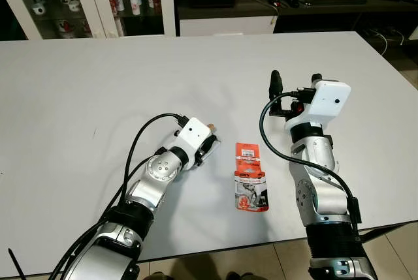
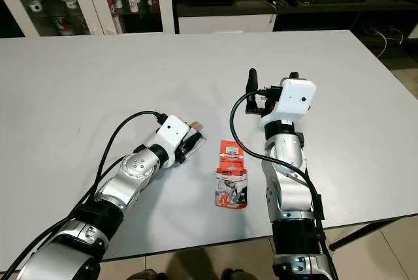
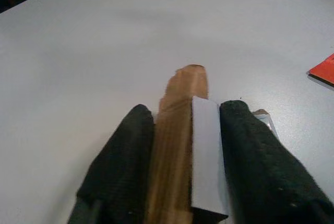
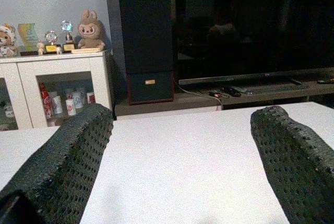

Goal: Picking trash to rubbish bin

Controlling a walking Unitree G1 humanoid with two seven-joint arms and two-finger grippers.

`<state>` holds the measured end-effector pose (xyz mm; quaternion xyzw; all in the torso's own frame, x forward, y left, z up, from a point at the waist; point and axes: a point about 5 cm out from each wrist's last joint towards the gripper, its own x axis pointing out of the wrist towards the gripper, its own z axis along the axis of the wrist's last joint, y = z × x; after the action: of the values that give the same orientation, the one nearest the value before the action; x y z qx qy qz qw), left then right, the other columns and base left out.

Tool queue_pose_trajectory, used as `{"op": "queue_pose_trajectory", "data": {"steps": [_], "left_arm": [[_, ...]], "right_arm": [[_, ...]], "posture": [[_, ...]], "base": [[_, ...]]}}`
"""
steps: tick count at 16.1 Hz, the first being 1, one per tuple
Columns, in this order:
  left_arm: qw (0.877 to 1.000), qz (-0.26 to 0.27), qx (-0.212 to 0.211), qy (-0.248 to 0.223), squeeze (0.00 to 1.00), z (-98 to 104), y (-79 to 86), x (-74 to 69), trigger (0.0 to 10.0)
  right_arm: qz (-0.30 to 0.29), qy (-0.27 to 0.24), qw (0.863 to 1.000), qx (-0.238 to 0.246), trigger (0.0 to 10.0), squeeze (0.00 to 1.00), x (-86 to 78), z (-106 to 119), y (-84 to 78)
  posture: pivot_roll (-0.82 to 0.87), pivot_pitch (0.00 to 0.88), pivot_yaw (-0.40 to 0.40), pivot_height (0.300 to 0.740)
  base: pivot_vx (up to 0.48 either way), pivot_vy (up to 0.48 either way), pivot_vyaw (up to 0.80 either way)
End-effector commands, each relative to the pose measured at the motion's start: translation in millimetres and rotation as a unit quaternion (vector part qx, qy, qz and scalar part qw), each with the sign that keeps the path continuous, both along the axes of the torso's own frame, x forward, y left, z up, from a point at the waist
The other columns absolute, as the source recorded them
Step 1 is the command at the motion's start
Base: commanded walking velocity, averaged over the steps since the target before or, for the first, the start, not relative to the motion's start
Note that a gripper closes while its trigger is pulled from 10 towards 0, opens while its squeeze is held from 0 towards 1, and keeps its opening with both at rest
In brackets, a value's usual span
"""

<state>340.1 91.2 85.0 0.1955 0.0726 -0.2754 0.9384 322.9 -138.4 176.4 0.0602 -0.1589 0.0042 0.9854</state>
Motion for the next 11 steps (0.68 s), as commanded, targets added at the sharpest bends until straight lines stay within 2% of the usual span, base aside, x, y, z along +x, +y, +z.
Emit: {"op": "queue_pose_trajectory", "data": {"steps": [1, 5, 7, 8, 9, 10, 11], "left_arm": [[0.999, -0.001, 0.026, 0.044, 0.00, -20, 2.8, -8.5, 0.0], [0.999, 0.003, 0.018, 0.038, 0.00, -18, 2.1, -8.3, 0.0], [1.000, 0.026, -0.007, 0.008, 0.00, -7, 4.0, -3.0, 0.0], [0.997, 0.049, -0.051, -0.030, 0.00, 9, 5.2, 2.5, 0.0], [0.993, 0.063, -0.083, -0.051, 0.00, 20, 6.3, 5.2, 2.8], [0.986, 0.079, -0.126, -0.079, 0.00, 36, 8.7, 8.4, 10.0], [0.983, 0.082, -0.139, -0.089, 0.00, 42, 9.7, 9.2, 10.0]], "right_arm": [[0.006, 0.008, 1.000, -0.001, 10.0, 0.00, -0.1, -4, 1.2], [0.008, 0.008, 1.000, 0.000, 10.0, 0.00, -0.5, -4, 2.1], [0.009, 0.009, 1.000, 0.000, 10.0, 0.00, -0.5, -4, 2.5], [0.010, 0.009, 1.000, -0.001, 10.0, 0.00, -0.4, -4, 2.4], [0.010, 0.009, 1.000, -0.001, 10.0, 0.00, -0.4, -4, 2.3], [0.010, 0.010, 1.000, -0.001, 10.0, 0.00, -0.3, -4, 2.1], [0.010, 0.010, 1.000, -0.001, 10.0, 0.00, -0.3, -4, 2.2]], "posture": [[-0.03, 0.075, -0.026, 0.740], [-0.03, 0.077, -0.026, 0.740], [-0.03, 0.077, -0.026, 0.740], [-0.03, 0.078, -0.028, 0.740], [-0.03, 0.078, -0.028, 0.740], [-0.03, 0.078, -0.029, 0.740], [-0.03, 0.078, -0.029, 0.740]], "base": [[0.000, 0.000, 0.00], [0.000, 0.000, 0.00], [0.000, 0.000, 0.00], [0.000, 0.000, 0.00], [0.000, 0.000, 0.00], [0.000, 0.000, 0.00], [0.000, 0.000, 0.00]]}}
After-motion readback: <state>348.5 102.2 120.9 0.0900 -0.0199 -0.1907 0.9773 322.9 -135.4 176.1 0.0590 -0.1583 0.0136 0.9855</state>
